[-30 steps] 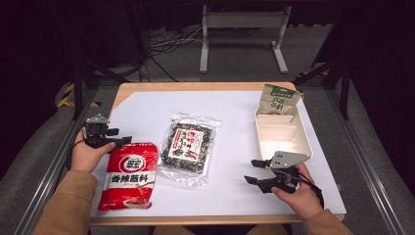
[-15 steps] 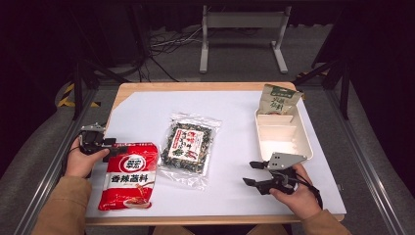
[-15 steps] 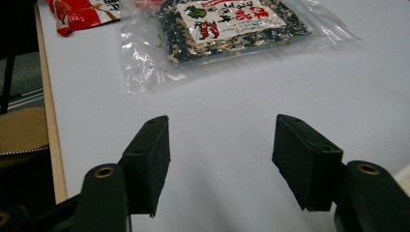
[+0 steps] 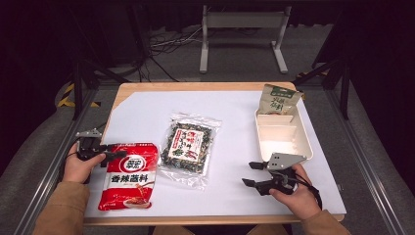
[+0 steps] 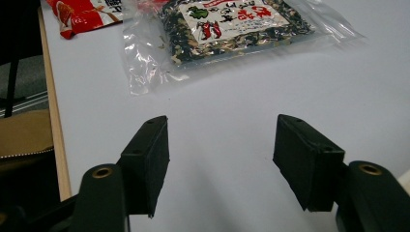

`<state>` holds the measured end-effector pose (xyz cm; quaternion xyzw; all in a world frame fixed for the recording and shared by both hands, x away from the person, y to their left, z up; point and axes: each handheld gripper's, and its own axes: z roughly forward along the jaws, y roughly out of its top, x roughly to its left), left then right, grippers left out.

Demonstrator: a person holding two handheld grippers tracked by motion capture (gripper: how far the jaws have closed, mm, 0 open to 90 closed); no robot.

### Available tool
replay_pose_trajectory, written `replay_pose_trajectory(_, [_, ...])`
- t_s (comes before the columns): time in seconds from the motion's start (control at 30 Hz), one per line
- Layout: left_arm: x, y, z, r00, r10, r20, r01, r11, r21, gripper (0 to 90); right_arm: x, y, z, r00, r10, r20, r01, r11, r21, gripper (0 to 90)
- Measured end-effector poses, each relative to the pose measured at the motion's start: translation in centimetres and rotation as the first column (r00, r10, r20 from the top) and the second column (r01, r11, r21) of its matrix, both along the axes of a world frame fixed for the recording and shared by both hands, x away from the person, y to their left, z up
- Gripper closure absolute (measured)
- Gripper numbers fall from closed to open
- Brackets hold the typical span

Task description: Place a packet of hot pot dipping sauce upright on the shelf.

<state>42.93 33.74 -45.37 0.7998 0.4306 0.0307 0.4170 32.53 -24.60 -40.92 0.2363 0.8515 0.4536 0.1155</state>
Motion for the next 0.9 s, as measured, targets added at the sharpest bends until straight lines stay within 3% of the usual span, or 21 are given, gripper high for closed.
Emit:
replay_pose_trajectory(0.3, [-1.2,0.0,0.1,0.9975,-0.011,0.069,0.011,0.9999,-0.006,46.6,-0.1,0.2,0.0,1.0000,0.005,0.001,-0.005,1.000,0.003,37.6])
replay_pose_trajectory(0.43, [-1.6,-0.1,-0.1,0.9933,-0.020,0.114,0.015,0.9991,0.040,55.1,-0.1,0.4,-0.1,1.0000,0.007,-0.004,-0.007,1.000,0.000,37.7])
replay_pose_trajectory(0.5, [-1.7,-0.2,-0.5,0.9923,-0.028,0.121,0.018,0.9965,0.081,60.7,-0.1,0.5,-0.1,0.9999,0.008,-0.006,-0.008,1.000,0.000,37.7])
replay_pose_trajectory(0.6, [-1.7,-0.3,-0.4,0.9916,-0.030,0.126,0.018,0.9951,0.097,68.8,-0.1,0.5,-0.2,0.9999,0.010,-0.005,-0.010,1.000,-0.001,37.7])
replay_pose_trajectory(0.73, [-1.9,-0.1,-0.3,0.9881,-0.029,0.151,0.013,0.9941,0.107,85.4,-0.1,0.4,-0.2,0.9999,0.008,-0.006,-0.008,1.000,0.000,38.1])
replay_pose_trajectory(0.77, [-2.0,0.0,-0.2,0.9890,-0.019,0.147,0.005,0.9956,0.094,88.4,-0.1,0.4,-0.1,0.9999,0.008,-0.007,-0.008,1.000,0.001,38.3])
replay_pose_trajectory(0.9, [-2.1,0.3,0.1,0.9904,-0.001,0.138,-0.010,0.9968,0.079,89.9,-0.1,0.3,-0.1,1.0000,0.005,-0.007,-0.005,1.000,0.003,39.0])
